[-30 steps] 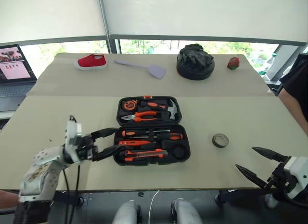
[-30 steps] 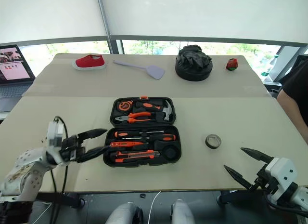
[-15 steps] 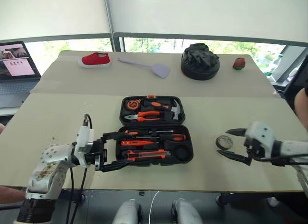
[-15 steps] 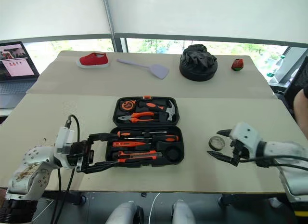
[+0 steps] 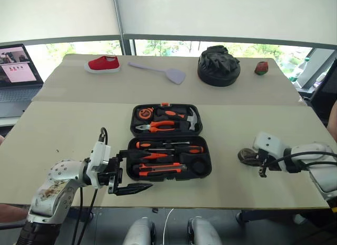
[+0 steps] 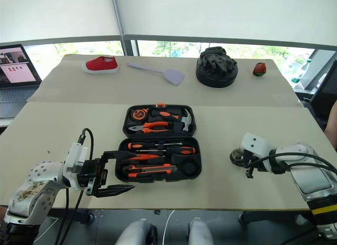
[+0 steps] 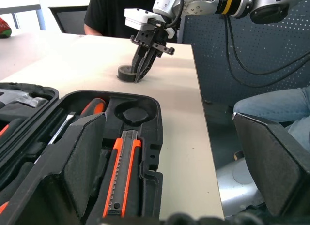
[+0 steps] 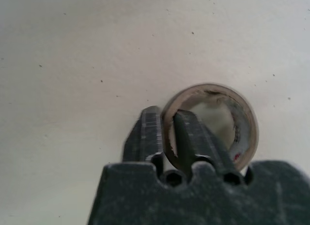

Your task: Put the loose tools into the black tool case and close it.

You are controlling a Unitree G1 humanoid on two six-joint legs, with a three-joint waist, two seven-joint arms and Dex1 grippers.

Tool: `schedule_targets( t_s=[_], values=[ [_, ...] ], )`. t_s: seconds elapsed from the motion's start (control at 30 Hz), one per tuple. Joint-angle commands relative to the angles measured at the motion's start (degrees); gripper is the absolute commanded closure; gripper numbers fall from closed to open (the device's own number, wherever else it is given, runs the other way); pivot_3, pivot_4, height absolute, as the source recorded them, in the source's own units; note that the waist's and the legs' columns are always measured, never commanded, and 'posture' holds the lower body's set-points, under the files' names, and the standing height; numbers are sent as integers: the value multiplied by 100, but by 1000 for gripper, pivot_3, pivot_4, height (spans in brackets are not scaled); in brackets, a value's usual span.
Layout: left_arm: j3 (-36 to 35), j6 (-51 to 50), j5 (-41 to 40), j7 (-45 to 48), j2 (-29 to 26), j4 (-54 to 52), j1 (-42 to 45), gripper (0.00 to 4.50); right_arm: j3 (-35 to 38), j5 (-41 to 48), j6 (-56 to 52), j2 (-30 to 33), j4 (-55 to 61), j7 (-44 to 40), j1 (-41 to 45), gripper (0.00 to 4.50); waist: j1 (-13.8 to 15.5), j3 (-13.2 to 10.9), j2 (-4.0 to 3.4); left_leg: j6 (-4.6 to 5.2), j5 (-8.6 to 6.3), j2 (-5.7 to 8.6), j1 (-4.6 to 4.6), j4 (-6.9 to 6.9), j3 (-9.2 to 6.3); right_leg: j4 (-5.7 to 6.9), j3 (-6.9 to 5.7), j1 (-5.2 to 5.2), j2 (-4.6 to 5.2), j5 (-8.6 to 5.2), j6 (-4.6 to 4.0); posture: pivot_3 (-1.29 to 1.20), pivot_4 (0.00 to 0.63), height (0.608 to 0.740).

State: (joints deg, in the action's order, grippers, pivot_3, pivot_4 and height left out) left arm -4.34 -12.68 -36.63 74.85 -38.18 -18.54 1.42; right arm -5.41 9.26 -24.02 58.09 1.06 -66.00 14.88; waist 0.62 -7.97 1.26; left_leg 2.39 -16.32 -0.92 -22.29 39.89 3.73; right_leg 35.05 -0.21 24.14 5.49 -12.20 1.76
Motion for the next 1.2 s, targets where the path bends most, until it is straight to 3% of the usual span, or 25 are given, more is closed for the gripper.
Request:
schedule_targets(
  t_s=[0.03, 0.13, 0.23, 0.5, 0.73, 0.9, 0.93, 0.97, 1.0, 1.17, 1.2],
  values=[
    [-64, 109, -74, 9, -10, -137, -10, 0, 251, 684, -114, 58, 335, -691, 113, 4428, 1, 0, 0, 0, 0, -1, -1, 0, 0, 0, 0, 0, 0, 0, 0, 0, 150, 740],
    [-69, 174, -15, 64, -42, -71, -61, 0, 323, 1754, -879, -350, 1260, -873, 619, 4428, -55, -4, 0, 0, 0, -4, 0, 0, 0, 2, 3, 2, 0, 1, -2, 0, 150, 740],
    [-76, 188, 21, 33, -28, -58, -102, 0, -69, 2154, -1780, -590, 2020, -635, 935, 4428, -78, -4, 0, 0, 0, -12, 5, 0, -7, 5, 7, 2, -12, 5, -7, 0, 150, 740],
    [-13, 233, 90, -65, -28, -147, -259, 0, -1235, 1048, -1409, -904, 1665, -227, 975, 4428, 3, -5, 8, -1, 0, 9, -12, 5, -8, -4, -13, 5, 23, 9, 0, 0, 150, 740],
    [-70, 270, 85, -137, -53, -166, -274, 0, -1618, 611, -1693, -821, 1580, -119, 1068, 4428, 15, -5, 7, -1, 0, 4, -7, 8, -16, 1, -22, -1, 13, 8, -2, 0, 150, 740],
    [-118, 124, 1, -220, -165, -331, -388, 0, -1689, 479, -1550, -1005, 1604, -23, 1361, 2824, 1, -5, 8, -1, 0, 4, -7, 9, -13, 0, -19, 0, 15, 8, -1, 0, 150, 740],
    [-118, 83, 21, -277, -192, -356, -406, 0, -1681, 571, -1583, -963, 1672, -175, 1385, 2673, 6, -5, 8, -1, 0, 3, -7, 9, -14, 1, -19, 0, 14, 8, -1, 0, 150, 740],
    [-159, 85, 20, -348, -183, -344, -403, 0, -1569, 724, -1635, -947, 1736, -284, 1427, 2095, 6, -5, 8, -1, 0, 3, -8, 9, -15, 1, -21, 1, 13, 8, -1, 0, 150, 740],
    [-212, 48, -25, -406, -182, -323, -400, 0, -1475, 914, -1689, -892, 1801, -484, 1459, 1971, 6, -5, 7, -1, 0, 3, -8, 8, -15, 1, -21, 1, 13, 8, -1, 0, 150, 740],
    [-589, -204, -132, -812, -218, -102, -344, 0, -742, 1882, -1575, -628, 1727, -1345, 1320, 334, 2, -6, 8, -1, 0, 1, -9, 6, -18, -1, -22, 0, 13, 8, -1, 0, 150, 740],
    [-680, -302, -149, -931, -225, -21, -329, 0, -586, 1995, -1521, -601, 1646, -1410, 1267, 334, 2, -6, 8, 0, 0, 1, -9, 6, -18, 0, -22, 0, 13, 8, -1, 0, 150, 740]
  ],
)
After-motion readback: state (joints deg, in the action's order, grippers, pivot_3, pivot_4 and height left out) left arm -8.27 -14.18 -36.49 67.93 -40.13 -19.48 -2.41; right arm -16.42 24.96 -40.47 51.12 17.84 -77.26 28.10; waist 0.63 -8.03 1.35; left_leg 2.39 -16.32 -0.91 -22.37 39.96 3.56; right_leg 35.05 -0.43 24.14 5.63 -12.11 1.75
